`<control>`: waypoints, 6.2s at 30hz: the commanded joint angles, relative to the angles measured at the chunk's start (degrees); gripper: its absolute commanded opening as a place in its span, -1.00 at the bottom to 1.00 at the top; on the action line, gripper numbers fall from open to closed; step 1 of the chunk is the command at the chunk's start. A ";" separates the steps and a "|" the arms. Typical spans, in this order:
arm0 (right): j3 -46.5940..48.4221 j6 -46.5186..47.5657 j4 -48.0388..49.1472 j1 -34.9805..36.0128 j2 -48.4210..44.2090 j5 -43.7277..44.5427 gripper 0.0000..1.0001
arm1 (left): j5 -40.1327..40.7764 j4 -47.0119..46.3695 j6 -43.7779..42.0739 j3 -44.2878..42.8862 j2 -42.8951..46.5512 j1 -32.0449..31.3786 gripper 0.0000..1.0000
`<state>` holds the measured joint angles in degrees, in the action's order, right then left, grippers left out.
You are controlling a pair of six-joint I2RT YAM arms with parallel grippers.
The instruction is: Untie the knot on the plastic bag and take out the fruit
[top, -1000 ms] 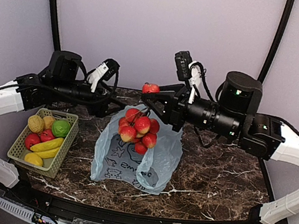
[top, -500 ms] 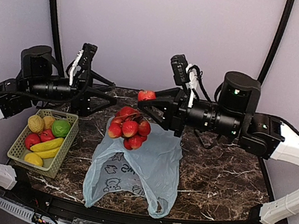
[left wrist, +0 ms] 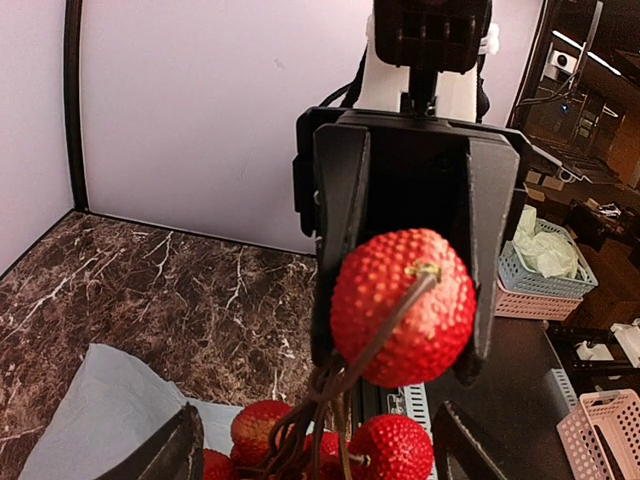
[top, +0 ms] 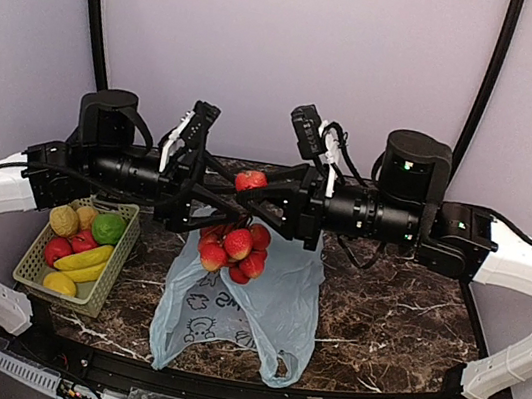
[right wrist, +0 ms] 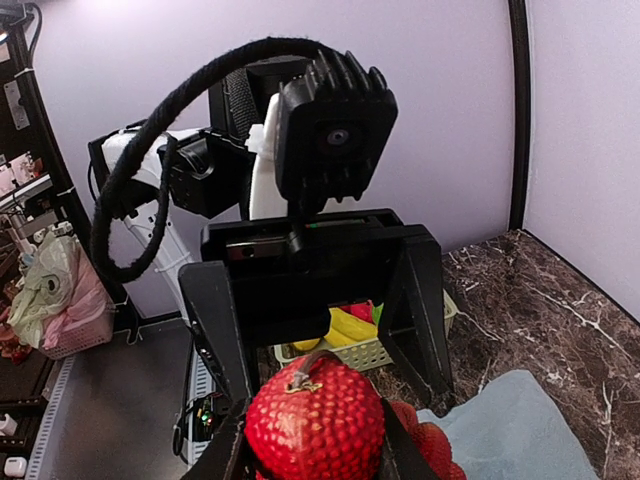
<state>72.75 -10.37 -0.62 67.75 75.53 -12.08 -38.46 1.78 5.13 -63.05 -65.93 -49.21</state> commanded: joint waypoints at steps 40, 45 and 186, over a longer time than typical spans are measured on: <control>0.98 -2.64 1.59 -1.82 -0.20 2.02 -0.91 | -0.23 0.61 -2.69 -2.93 -5.42 -1.41 -0.99; -0.23 -3.06 1.50 -2.18 -1.73 4.37 -0.33 | 4.57 1.21 -2.25 -2.54 -4.20 -1.41 -0.99; -13.42 -18.24 -14.10 10.42 10.73 35.32 0.97 | 15.73 15.10 13.19 23.67 7.84 3.77 -0.11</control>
<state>57.01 -28.58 -13.89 77.58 85.01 20.64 -22.98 18.72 18.00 -39.51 -58.04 -45.06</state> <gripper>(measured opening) 0.986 0.517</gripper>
